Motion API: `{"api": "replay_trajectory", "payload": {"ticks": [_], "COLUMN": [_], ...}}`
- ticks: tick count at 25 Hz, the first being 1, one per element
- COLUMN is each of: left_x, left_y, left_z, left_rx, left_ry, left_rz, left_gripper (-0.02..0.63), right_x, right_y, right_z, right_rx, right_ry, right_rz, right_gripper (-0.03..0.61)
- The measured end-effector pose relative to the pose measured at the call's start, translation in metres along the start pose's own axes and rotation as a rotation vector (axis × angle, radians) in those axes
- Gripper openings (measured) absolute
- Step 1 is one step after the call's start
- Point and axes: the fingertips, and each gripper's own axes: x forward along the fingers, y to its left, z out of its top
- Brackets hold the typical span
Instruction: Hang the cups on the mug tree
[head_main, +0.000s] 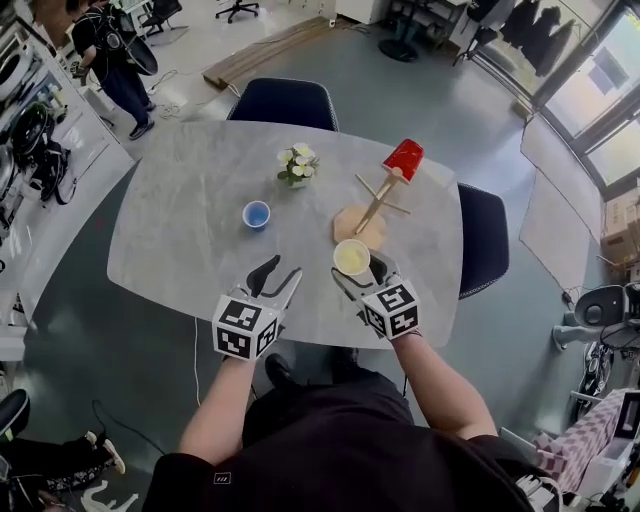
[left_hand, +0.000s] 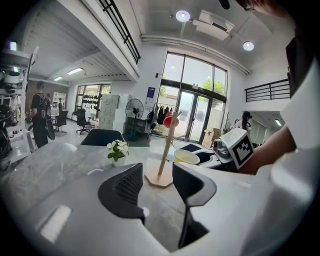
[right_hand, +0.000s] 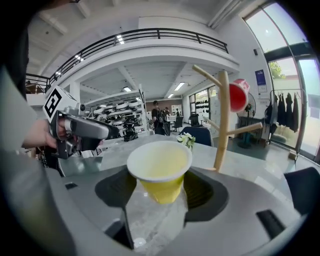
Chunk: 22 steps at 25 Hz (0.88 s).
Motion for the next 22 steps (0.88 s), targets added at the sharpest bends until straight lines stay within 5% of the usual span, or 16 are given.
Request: {"api": "replay_trajectory", "payload": {"ticks": [13, 22], "left_x": [0.050, 0.059], "left_y": [-0.016, -0.005], "left_z": [0.047, 0.061], "left_rx": [-0.048, -0.040], "left_ry": [-0.040, -0.066], "left_rz": [0.153, 0.147], "left_gripper": [0.198, 0.178], "right_x": [-0.052, -0.049], "right_y": [-0.116, -0.134], "right_z": [0.000, 0.010], "right_rx": [0.003, 0.012], "right_ry": [0.055, 0.075], "right_rz": [0.001, -0.027], "right_gripper": [0.301, 0.301]}}
